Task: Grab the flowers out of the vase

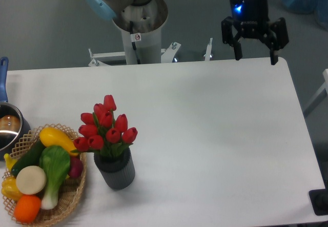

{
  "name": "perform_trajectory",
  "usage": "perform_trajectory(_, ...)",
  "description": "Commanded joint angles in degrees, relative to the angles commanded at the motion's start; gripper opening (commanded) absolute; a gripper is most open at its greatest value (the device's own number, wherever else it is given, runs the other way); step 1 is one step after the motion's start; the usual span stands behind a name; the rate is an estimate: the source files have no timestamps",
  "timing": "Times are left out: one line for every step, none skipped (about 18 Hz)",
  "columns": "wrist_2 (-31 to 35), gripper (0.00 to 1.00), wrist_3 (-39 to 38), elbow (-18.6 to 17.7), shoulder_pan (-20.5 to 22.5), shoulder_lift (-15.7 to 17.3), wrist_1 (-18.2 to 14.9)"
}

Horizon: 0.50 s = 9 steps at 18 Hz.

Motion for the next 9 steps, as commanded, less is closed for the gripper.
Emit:
perform_trajectory(0.0, 1.00, 0.1, 0.0, 0.0, 0.0, 0.1)
perform_trajectory(0.0, 1.00, 0.2, 0.0, 0.0, -0.2, 0.2)
perform_trajectory(-0.3, 1.00, 0.1, 0.3, 0.0, -0.2, 0.0)
perform_trajectory(-0.5, 1.00, 0.1, 0.5, -0.1, -0.3, 0.0)
perform_trajectory(-0.6, 1.00, 0.1, 0.3, -0.1, -0.3, 0.1)
perform_trajectory(-0.8, 1.00, 0.1, -0.1, -0.1, -0.3, 0.1)
perform_trajectory(-1.6, 1.00, 0.1, -0.5, -0.1, -0.3, 0.3)
perform_trajectory(-2.7, 1.00, 0.1, -1.0, 0.0, -0.3, 0.6)
perform_trajectory(-4.4, 1.00, 0.0, -1.5, 0.2, -0.3, 1.1)
